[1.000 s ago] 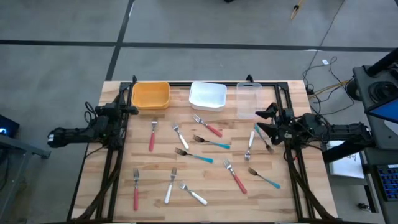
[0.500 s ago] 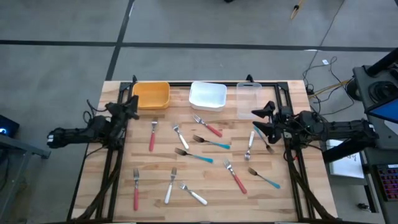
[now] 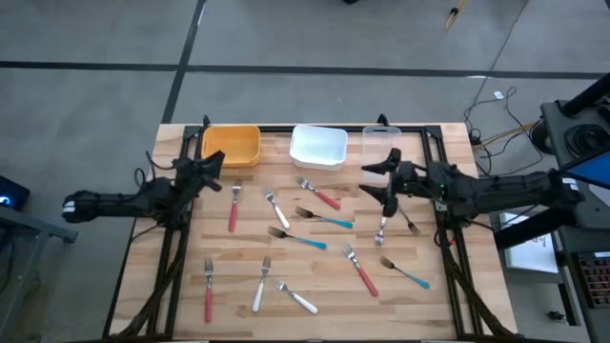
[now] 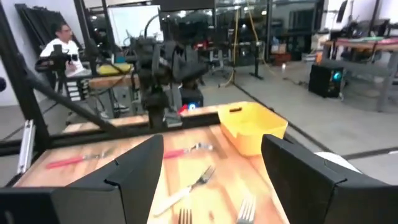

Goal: Sort silverware by color (type)
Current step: Put the blue fork into the transparent bin

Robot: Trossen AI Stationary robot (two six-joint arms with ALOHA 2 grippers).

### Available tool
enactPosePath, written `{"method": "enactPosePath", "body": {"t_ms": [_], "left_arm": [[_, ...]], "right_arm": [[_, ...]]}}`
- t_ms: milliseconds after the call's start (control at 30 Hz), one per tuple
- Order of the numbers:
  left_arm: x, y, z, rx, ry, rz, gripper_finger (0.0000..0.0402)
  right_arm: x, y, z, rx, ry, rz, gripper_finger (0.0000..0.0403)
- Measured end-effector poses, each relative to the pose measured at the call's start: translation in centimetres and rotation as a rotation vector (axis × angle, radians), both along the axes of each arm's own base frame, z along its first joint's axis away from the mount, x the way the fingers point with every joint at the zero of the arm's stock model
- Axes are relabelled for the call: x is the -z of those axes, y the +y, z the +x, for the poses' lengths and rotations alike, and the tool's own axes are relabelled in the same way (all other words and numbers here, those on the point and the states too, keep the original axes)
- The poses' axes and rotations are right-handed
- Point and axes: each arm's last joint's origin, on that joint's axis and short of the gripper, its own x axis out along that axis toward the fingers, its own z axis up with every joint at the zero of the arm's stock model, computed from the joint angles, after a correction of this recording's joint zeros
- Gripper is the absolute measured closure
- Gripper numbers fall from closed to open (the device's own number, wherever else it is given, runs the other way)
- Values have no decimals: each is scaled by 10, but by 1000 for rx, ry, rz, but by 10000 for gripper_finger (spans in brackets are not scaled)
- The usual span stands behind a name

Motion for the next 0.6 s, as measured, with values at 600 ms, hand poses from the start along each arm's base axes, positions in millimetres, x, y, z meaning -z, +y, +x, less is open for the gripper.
{"method": "enactPosePath", "body": {"t_ms": [600], "left_arm": [[-29, -13, 18, 461, -232, 270, 324]], "right_arm": [[-42, -4, 38, 9, 172, 152, 138]]}}
